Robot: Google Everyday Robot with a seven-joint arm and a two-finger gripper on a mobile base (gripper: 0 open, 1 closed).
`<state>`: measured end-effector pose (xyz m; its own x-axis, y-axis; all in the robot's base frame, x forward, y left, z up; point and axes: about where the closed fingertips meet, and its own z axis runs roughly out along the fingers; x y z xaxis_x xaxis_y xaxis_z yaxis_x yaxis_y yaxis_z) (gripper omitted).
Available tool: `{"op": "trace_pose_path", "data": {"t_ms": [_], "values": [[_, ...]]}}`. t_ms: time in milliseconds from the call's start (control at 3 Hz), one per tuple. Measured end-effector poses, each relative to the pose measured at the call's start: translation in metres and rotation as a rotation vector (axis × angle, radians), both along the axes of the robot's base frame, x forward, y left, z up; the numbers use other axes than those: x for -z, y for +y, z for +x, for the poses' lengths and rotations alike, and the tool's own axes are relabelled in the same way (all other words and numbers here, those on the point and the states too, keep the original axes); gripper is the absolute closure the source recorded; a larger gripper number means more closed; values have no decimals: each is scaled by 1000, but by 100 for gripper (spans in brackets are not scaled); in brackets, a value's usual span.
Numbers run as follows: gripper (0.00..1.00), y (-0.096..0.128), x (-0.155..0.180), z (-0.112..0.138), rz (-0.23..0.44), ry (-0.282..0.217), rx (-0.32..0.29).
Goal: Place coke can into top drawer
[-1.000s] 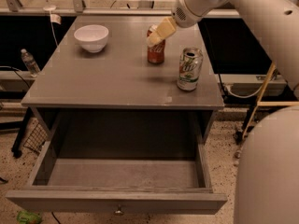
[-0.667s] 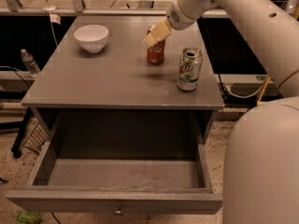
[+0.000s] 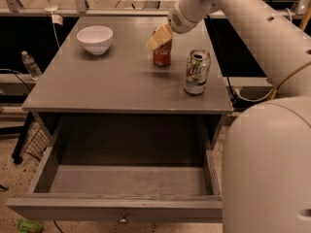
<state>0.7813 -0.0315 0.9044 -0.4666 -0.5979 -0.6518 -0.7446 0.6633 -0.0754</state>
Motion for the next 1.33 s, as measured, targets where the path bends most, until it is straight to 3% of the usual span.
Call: {"op": "trace_pose_path", "data": {"t_ms": [333,667,1000,1333], "values": [[40,5,1,-4,1,-14,-32],[72,21,-10,-29,8,-47,-172],[94,36,-19,-66,-17,-56,-362],[100,45,-30,-119,-49,-70,-537]]}}
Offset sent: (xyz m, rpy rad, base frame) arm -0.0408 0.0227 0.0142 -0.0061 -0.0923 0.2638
